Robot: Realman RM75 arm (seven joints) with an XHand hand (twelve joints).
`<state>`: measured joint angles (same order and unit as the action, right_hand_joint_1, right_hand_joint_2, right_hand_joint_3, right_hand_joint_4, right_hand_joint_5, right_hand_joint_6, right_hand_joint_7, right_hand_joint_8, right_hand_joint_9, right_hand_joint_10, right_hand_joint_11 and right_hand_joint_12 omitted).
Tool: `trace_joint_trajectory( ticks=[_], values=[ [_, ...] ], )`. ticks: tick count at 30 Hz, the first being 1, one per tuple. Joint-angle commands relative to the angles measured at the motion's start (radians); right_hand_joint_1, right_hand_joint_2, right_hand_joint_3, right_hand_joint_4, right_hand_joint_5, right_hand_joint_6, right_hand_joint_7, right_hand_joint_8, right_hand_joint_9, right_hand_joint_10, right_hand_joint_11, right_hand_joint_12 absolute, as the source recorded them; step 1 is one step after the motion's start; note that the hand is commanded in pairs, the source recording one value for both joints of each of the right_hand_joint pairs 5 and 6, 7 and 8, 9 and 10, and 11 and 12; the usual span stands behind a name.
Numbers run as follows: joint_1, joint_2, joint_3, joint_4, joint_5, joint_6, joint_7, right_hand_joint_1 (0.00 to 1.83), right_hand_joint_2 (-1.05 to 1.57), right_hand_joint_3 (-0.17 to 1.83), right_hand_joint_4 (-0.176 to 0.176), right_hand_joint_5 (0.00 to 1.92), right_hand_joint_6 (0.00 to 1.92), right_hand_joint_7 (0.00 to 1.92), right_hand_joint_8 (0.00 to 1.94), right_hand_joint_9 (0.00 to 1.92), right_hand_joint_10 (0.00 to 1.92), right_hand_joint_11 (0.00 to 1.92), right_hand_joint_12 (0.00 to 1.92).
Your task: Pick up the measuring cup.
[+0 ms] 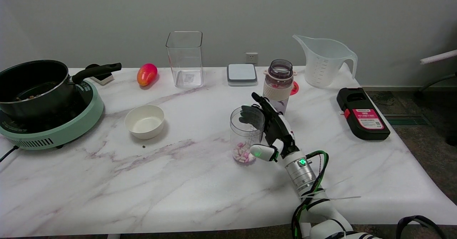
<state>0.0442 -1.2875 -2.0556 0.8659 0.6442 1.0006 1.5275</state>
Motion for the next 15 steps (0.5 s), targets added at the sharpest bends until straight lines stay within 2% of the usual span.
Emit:
trace_joint_trajectory(
  ticks=[1,15],
  values=[
    [-0.014,0.001,-0.003,0.023,-0.016,-0.015,0.001,1.24,-0.58,1.21,0.000,0.23,0.23,0.59,0.59,0.59,0.59,0.62,0.62],
    [-0.031,0.001,-0.005,0.046,-0.023,-0.029,0.001,1.24,-0.59,1.20,0.000,0.25,0.25,0.60,0.60,0.59,0.59,0.62,0.62]
  ],
)
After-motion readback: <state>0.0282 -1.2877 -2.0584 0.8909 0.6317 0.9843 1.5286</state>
